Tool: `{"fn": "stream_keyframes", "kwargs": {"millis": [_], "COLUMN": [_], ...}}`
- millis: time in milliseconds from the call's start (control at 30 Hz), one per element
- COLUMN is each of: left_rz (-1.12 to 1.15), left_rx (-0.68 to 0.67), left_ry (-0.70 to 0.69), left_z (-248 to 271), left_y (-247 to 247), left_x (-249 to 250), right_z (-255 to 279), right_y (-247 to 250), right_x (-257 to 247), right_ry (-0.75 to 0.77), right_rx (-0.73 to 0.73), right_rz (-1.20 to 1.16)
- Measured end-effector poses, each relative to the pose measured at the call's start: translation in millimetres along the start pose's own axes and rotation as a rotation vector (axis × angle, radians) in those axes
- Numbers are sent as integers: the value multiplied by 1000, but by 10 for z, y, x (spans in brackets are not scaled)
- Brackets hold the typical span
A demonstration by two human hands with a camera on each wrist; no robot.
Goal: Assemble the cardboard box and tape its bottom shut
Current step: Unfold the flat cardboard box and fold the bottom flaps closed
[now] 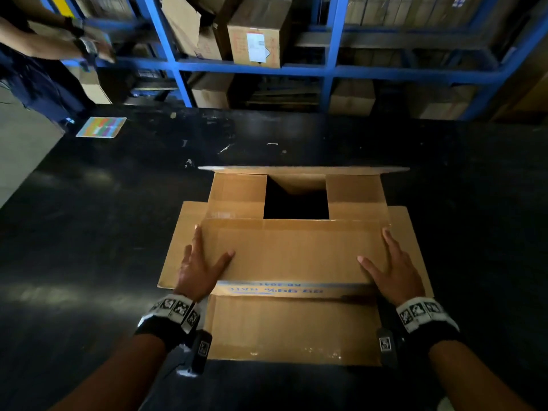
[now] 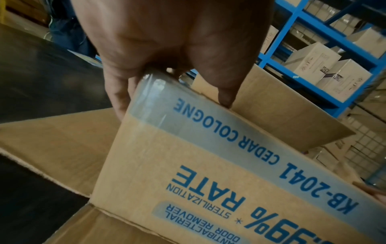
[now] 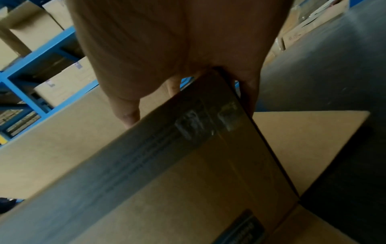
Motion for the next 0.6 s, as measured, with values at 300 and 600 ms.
{"fn": "stream_keyframes", "kwargs": {"millis": [300,600], "left_rz": [11,-259], "left_rx": [-5,223], "left_ry": [7,-394], "left_z": [154,-76], "left_y": [88,364], "left_x": [-63,345], "right_z": [201,10], "right_y": [-18,584], "right_x": [144,-123], "right_ry": [-58,18], "right_rx": [-31,195], "right_rz": [-144,-109]}}
Point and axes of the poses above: each hand's wrist, its own z-axis away from the middle knuckle, its own y-axis out of the back of the hand, x = y × z, the point moved 2 cm from there along -z, towards the middle knuckle, and after that the axes turned 12 degrees about z, right-handed, at the moved point
